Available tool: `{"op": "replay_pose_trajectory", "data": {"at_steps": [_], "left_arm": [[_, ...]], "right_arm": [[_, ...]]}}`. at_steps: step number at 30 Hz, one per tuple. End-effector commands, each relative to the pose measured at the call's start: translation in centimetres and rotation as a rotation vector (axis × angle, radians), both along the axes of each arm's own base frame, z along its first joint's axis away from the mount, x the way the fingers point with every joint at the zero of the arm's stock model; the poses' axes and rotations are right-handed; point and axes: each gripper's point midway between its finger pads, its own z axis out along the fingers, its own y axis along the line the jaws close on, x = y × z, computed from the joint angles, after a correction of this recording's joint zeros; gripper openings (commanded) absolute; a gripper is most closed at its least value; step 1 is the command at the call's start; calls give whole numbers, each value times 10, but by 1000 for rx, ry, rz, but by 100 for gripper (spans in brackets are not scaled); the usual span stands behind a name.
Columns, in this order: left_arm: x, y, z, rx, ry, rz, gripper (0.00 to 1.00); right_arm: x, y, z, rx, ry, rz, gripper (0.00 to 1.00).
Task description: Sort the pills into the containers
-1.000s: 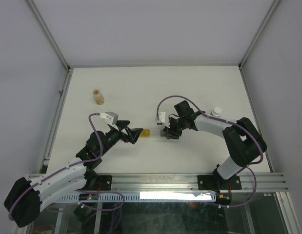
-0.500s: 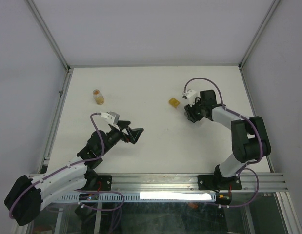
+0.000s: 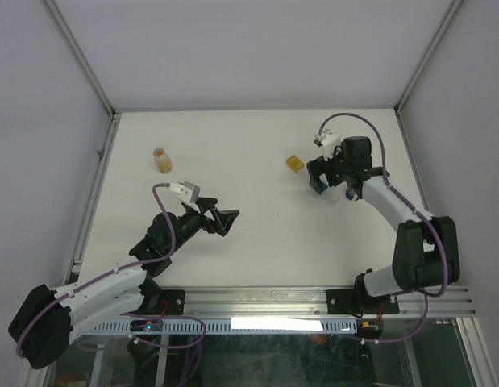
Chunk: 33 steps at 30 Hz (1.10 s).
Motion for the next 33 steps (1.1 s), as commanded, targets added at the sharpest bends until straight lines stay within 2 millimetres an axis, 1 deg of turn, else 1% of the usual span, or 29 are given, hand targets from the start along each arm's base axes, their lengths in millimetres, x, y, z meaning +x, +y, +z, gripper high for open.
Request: {"op": "replay_pose_trajectory", "data": {"at_steps": [1, 4, 6, 8, 9, 12, 16, 18, 20, 23, 26, 28, 31, 33], "left_arm": [[9, -11, 52, -63, -105, -28, 99], [17, -15, 73, -71, -116, -45, 99], [22, -17, 89, -79, -120, -53, 99], [26, -19, 109, -89, -120, -59, 99], [26, -21, 128, -99, -135, -69, 99], [23, -26, 162, -107, -145, -103, 99], [9, -25, 207, -141, -195, -151, 99], [1, -22, 225, -156, -221, -163, 99], [-7, -17, 240, -168, -244, -168, 99], [-15, -11, 257, -179, -269, -169, 99], [-23, -7, 269, -190, -287, -179, 99], [-27, -5, 275, -195, -298, -180, 99], [-31, -2, 282, -196, -309, -183, 99], [-32, 0, 283, -191, -312, -181, 99]], "right_arm": [[8, -2, 92, 26, -274, 31, 100], [6, -23, 146, 44, -402, -80, 99], [0, -37, 188, 96, -489, -193, 100], [-13, -36, 224, 137, -552, -195, 100], [-20, -33, 241, 159, -576, -179, 99], [-43, -24, 286, 205, -632, -118, 100], [-67, -18, 332, 294, -661, -115, 100], [-75, -20, 347, 336, -681, -150, 99], [-81, -29, 361, 387, -694, -239, 99], [-92, -36, 377, 427, -712, -296, 99], [-103, -35, 385, 445, -720, -289, 100], [-107, -35, 389, 449, -724, -287, 99], [-112, -33, 394, 447, -731, -267, 100], [-115, -30, 396, 449, -732, -249, 99]]}}
